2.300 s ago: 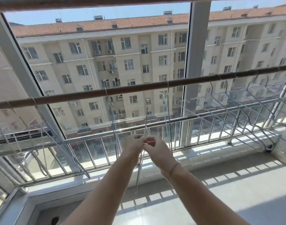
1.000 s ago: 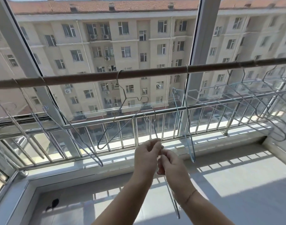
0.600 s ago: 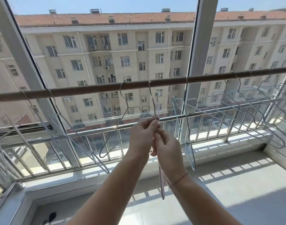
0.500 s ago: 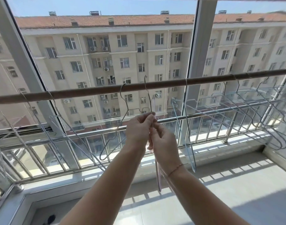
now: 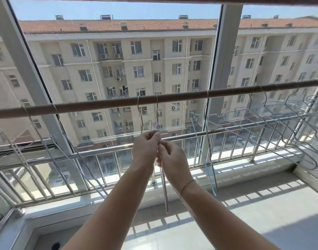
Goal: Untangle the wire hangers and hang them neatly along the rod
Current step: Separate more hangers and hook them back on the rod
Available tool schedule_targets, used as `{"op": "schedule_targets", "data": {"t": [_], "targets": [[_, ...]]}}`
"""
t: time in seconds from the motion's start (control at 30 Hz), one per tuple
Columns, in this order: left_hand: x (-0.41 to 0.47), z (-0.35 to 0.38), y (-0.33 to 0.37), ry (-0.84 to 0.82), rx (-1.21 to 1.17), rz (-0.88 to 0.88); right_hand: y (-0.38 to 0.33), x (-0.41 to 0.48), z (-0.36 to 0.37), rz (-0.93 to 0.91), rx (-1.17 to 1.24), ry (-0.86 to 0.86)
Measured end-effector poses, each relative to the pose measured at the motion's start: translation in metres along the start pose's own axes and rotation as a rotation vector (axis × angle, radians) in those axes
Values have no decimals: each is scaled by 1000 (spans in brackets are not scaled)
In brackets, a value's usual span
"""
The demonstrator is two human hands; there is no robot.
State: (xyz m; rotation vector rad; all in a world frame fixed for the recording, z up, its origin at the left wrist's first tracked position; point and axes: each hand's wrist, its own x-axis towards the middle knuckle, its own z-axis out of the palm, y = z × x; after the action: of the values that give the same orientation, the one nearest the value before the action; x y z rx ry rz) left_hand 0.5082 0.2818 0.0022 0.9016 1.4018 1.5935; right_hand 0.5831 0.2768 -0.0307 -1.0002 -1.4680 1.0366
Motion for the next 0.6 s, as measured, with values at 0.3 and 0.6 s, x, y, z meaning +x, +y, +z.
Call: {"op": "schedule_targets", "data": {"t": [0.3, 0.6], "targets": [[-23, 34, 22, 6, 247, 407, -32, -11, -61, -312, -398, 246], [-17, 127, 3, -210, 284, -46, 23, 15, -131, 132, -510, 177]]}}
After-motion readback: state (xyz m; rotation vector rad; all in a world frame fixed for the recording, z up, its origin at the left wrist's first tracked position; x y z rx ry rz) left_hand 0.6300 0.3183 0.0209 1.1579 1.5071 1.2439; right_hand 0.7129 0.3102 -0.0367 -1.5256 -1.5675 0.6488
